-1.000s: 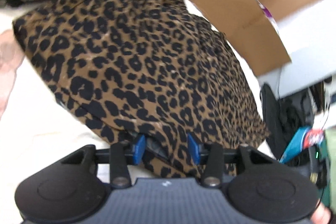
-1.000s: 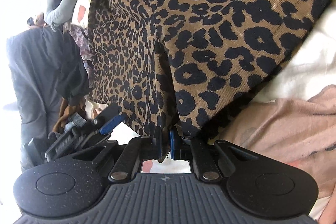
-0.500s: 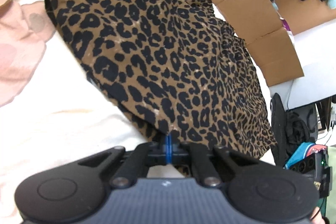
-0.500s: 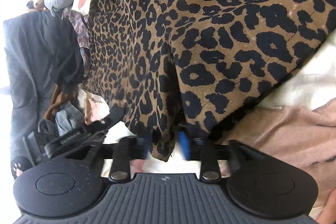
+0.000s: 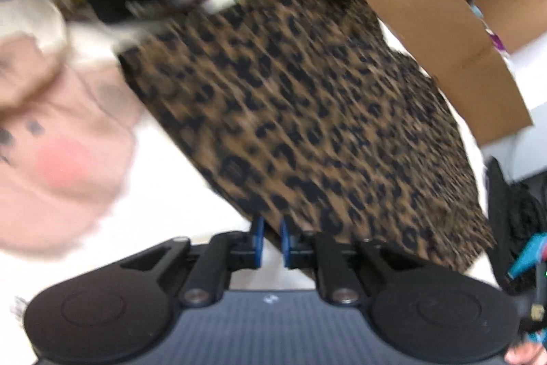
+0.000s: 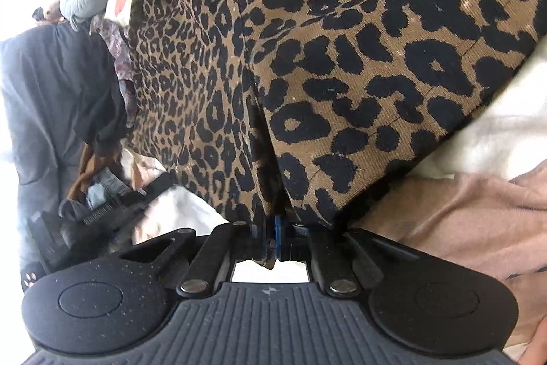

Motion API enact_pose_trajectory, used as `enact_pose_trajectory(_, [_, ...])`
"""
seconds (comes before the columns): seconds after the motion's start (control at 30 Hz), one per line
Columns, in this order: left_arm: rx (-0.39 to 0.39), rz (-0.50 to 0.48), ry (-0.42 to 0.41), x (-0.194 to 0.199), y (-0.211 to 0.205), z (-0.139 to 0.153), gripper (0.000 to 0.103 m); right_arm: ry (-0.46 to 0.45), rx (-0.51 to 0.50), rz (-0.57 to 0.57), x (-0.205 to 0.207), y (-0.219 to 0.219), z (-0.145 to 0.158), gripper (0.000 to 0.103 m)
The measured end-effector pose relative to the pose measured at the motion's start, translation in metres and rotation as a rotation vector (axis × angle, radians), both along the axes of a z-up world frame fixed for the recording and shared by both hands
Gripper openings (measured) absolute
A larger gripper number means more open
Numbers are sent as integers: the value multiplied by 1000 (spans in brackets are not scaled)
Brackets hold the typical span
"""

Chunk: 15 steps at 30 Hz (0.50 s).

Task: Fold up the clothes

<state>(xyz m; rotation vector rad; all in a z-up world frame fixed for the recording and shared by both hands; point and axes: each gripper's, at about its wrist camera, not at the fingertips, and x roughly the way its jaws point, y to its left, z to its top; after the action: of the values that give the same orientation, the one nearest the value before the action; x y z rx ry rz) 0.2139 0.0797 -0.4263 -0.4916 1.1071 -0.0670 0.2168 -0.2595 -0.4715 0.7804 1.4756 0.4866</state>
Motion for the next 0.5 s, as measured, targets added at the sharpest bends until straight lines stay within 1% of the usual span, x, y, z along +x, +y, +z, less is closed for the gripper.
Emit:
enact_pose_trajectory(0.03, [23,20,-10,4,7,3,30,-1,-6,5,0,1,0,2])
enact_pose_trajectory(0.13, [81,57,-53,19,23,11,40,-7,-20,21,1,3,1,2])
enact_pose_trajectory(0.2, [108,77,-55,30,34,13,41,-15,-27,31,1,4,2,2])
enact_pose_trajectory(0.27, [110,90,-51,38,45,13,41,-21,-31,38,1,4,2,2])
enact_pose_trajectory(0.37, [172,85,-63,48,52,10,42,-21,-30,37,2,4,2,2])
enact_pose_trajectory(0.5, [207,85,-76,56,62,7,45,-26,-39,44,2,5,3,2])
